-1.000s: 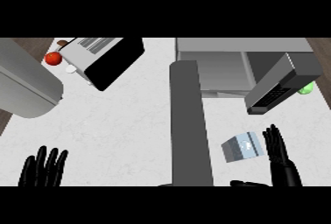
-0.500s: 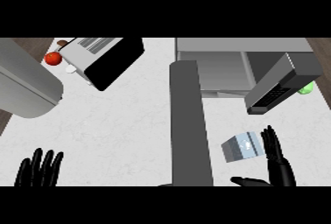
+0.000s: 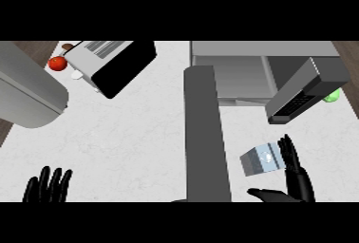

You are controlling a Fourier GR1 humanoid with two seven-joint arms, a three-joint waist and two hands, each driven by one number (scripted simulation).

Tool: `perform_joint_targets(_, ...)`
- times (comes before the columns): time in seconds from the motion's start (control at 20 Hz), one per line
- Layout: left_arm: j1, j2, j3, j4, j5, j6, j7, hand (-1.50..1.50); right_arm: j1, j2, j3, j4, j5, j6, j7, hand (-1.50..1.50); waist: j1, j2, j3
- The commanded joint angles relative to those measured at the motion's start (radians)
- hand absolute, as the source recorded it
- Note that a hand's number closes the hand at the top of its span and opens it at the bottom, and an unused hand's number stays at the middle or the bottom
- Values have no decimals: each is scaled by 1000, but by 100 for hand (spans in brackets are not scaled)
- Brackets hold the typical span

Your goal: Pick up the milk, place it into the microwave and close the microwave

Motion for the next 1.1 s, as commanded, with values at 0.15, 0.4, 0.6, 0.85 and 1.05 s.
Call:
perform_joint_targets(0.15, -4, 3, 12, -28, 13, 0, 32, -150, -49, 23, 27, 95, 19, -9, -86, -150, -1, 0, 0)
perform_joint_targets(0.4, 10, 8, 16, -27, 26, -20, 29, -150, -112, 36, 11, 143, -16, 3, -44, -150, 0, 0, 0)
perform_joint_targets(0.6, 59, -28, -57, -26, -64, 12, -52, -150, -92, 39, 34, 45, -11, -29, 37, -150, -2, -2, 0)
perform_joint_targets(0.85, 29, -28, -53, -64, -39, 35, 27, -150, -196, 63, -33, 221, -7, -164, -93, 150, 2, 1, 1)
perform_joint_targets(1.05, 33, 19, 17, -103, 49, -9, 64, -150, -196, 16, -22, 258, 36, -190, -135, 150, 1, 1, 0)
